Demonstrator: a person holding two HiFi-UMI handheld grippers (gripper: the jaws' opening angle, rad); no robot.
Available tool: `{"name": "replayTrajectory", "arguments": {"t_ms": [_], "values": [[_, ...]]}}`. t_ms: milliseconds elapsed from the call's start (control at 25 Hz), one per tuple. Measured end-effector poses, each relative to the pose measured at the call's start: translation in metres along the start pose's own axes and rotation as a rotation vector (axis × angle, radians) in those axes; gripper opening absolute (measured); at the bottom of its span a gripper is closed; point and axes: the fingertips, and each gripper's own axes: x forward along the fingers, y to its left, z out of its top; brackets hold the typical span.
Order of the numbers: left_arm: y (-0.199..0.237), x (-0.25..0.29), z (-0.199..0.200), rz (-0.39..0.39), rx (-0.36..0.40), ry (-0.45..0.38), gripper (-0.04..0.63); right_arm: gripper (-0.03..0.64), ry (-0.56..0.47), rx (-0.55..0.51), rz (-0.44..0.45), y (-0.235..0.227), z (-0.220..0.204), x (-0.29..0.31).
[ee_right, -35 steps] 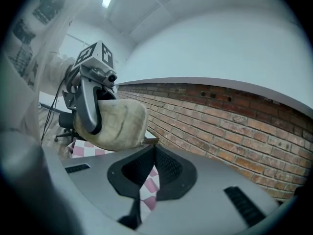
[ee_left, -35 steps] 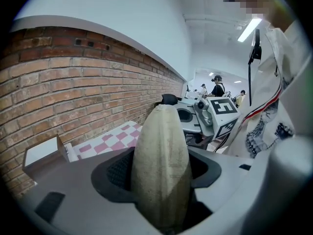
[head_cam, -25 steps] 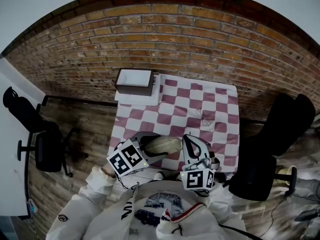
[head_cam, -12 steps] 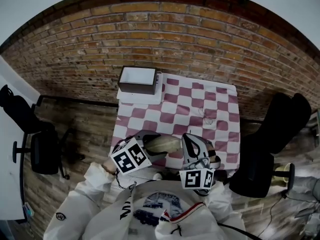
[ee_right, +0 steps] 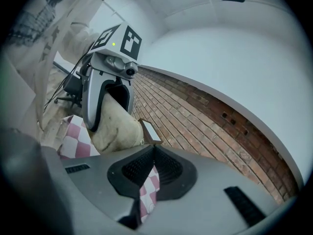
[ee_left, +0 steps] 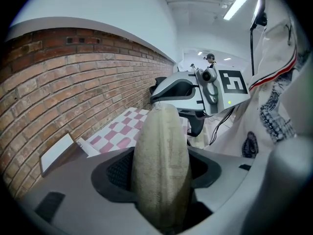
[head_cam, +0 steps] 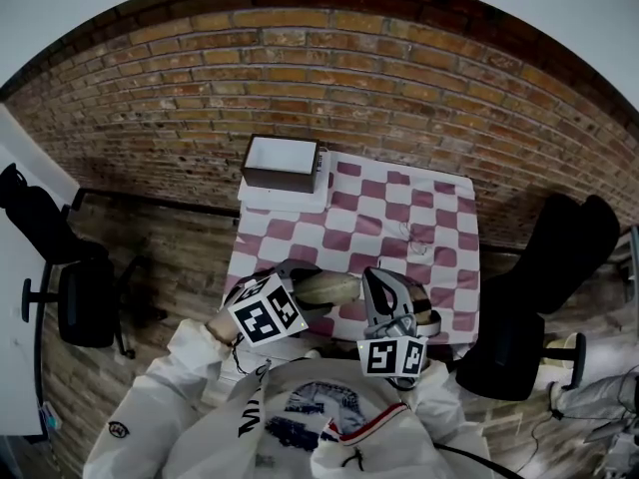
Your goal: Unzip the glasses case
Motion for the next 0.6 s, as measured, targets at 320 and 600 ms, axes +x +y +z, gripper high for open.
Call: {"name": "replayTrajectory", "arguments": {"t_ms": [320,600], "values": [[0.006,0.01,-0.011,-0.01,0.032,0.091,0.289,0.017,0.017,-0.15,0.03,0.008,-0.002,0.009],[0.008,0.022,-0.022,-0.021,0.072,0.186,0.288,0.017,0.039,-0.285,0.061,0.02,-0.008,0.015]]}}
